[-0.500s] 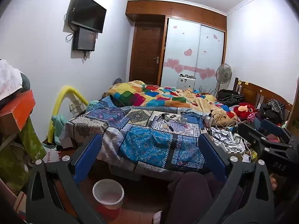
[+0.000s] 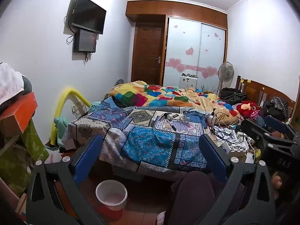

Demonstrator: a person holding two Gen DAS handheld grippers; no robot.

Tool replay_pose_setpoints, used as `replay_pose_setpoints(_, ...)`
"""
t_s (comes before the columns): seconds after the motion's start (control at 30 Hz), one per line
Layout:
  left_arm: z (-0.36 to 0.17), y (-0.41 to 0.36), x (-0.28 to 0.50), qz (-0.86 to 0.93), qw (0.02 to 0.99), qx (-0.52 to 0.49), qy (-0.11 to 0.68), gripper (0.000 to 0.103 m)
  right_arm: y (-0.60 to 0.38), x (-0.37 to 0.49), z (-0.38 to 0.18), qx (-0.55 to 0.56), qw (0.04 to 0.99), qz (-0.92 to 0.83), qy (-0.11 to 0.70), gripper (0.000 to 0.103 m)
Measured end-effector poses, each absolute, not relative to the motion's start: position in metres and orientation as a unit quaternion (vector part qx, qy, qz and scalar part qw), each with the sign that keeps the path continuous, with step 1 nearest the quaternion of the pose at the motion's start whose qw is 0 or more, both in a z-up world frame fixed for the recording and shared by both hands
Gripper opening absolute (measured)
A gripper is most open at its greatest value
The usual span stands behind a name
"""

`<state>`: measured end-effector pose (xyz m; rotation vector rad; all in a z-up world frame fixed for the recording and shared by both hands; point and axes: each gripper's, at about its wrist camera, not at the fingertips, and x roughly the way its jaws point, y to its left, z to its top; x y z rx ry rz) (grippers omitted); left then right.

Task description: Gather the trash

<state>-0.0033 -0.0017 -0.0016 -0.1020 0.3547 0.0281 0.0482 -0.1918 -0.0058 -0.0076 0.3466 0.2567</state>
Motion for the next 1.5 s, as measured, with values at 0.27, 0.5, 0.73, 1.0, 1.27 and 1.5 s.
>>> replay_pose_setpoints(0.27,-0.001,-0.006,-0.002,0.018,0.983,-0.044,0.180,0.103,-0.199,0.047,-0.004,-0.003,0.977,0.126,0.170,0.103)
replay_pose_setpoints(0.5,-0.002,-0.007,-0.001,0.018,0.983,-0.043,0.180,0.103,-0.200,0.047,-0.004,-0.004,0.977,0.126,0.170,0.103)
replay_pose_setpoints(0.73,-0.003,-0.007,-0.002,0.018,0.983,-0.042,0.180,0.103,-0.205,0.047,-0.003,-0.002,0.978,0.121,0.169,0.103)
replay_pose_setpoints(1.0,-0.002,-0.006,-0.002,0.018,0.983,-0.043,0.180,0.103,-0.206,0.047,-0.003,-0.002,0.978,0.122,0.168,0.103)
replay_pose_setpoints(1.27,-0.003,-0.006,-0.002,0.018,0.982,-0.043,0.180,0.103,-0.205,0.046,-0.003,-0.003,0.978,0.121,0.169,0.103)
replay_pose_setpoints(1.5,-0.004,-0.006,-0.001,0.017,0.982,-0.043,0.181,0.103,-0.205,0.046,-0.003,-0.003,0.978,0.120,0.169,0.103)
